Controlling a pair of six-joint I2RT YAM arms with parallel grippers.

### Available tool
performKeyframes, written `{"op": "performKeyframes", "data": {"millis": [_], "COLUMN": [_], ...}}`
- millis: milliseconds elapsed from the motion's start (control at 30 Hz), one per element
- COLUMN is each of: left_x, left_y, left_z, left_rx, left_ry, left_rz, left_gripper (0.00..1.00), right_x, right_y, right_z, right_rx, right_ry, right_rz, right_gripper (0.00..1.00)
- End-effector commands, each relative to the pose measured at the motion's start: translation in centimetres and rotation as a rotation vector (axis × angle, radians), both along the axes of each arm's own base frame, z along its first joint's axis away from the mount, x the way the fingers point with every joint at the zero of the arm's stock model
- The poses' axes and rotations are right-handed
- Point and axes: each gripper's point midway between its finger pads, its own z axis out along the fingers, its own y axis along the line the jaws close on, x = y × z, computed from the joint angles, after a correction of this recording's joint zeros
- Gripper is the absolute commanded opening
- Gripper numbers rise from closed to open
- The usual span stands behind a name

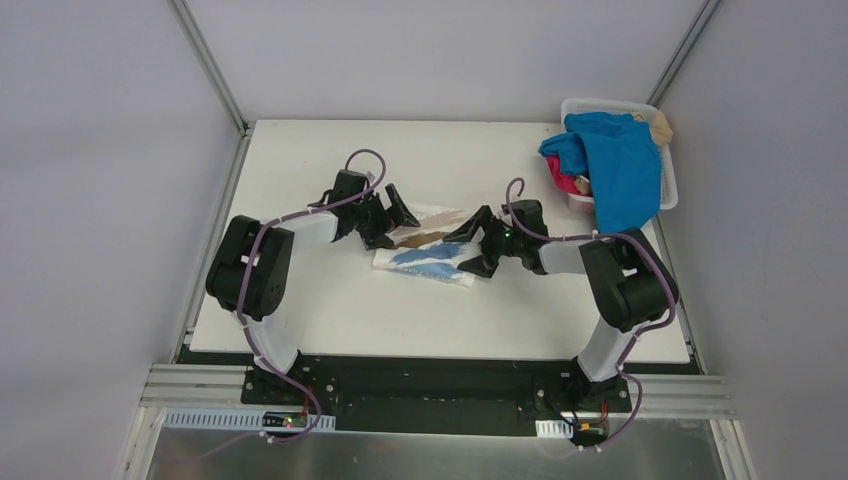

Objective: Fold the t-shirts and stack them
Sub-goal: Fold the long partially folded tshirt into a neat square, then put the neatly folded tshirt into the corner of the board with the left arm

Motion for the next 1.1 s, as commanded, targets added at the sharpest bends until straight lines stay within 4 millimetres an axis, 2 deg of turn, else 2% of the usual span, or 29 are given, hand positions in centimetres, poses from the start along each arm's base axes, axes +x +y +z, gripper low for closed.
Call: {"op": "performKeyframes", "data": {"millis": [0, 67, 167, 300, 400, 467, 533, 633, 700, 867, 967, 1033, 1067], "left_x": [-3.9, -4.8, -5.4, -5.3, -4.9, -4.8, -4.8, -4.9, -4.8, -3.7, -2.9, -2.2, -1.9], "left_y": [2.4, 2.9, 3.4, 4.2, 5.9, 7.1, 7.4, 6.4, 5.7, 4.2, 3.8, 3.9, 4.1], "left_z": [-3.0, -2.8, -1.3, 1.8, 3.6, 4.0, 4.1, 2.6, 1.5, -0.6, -1.8, -2.8, -3.2], "left_rx": [0.101, 0.112, 0.118, 0.168, 0.244, 0.299, 0.316, 0.299, 0.289, 0.299, 0.326, 0.353, 0.369], "left_ry": [0.091, 0.086, 0.043, -0.048, -0.113, -0.139, -0.137, -0.074, -0.03, 0.025, 0.037, 0.051, 0.053], "left_rz": [0.035, 0.051, 0.06, 0.068, 0.113, 0.146, 0.146, 0.1, 0.079, 0.041, 0.031, 0.04, 0.042], "left_gripper": [0.99, 0.99, 0.99, 0.99, 0.99, 0.99, 0.99, 0.98, 0.93, 0.78, 0.63, 0.49, 0.38], "right_x": [-1.8, -2.5, -3.2, -3.0, -2.6, -2.6, -2.5, -2.4, -2.7, -3.5, -3.7, -3.8, -3.7], "right_y": [-3.2, -3.7, -4.4, -4.5, -5.1, -6.1, -7.3, -9.7, -10.6, -11.2, -11.5, -11.6, -11.6], "right_z": [-5.2, -5.5, -4.5, -0.4, 2.4, 3.9, 4.9, 5.8, 6.1, 6.1, 5.7, 5.6, 5.7], "right_rx": [-0.134, -0.159, -0.201, -0.213, -0.249, -0.302, -0.37, -0.48, -0.519, -0.533, -0.548, -0.553, -0.556], "right_ry": [0.078, 0.08, 0.047, -0.072, -0.159, -0.203, -0.246, -0.294, -0.312, -0.316, -0.303, -0.302, -0.306], "right_rz": [-0.028, -0.01, 0.023, 0.051, 0.04, 0.023, -0.006, -0.072, -0.094, -0.099, -0.097, -0.095, -0.094], "right_gripper": [0.99, 0.99, 0.99, 0.99, 0.99, 0.99, 0.99, 0.99, 0.99, 0.99, 0.99, 0.99, 0.99]}}
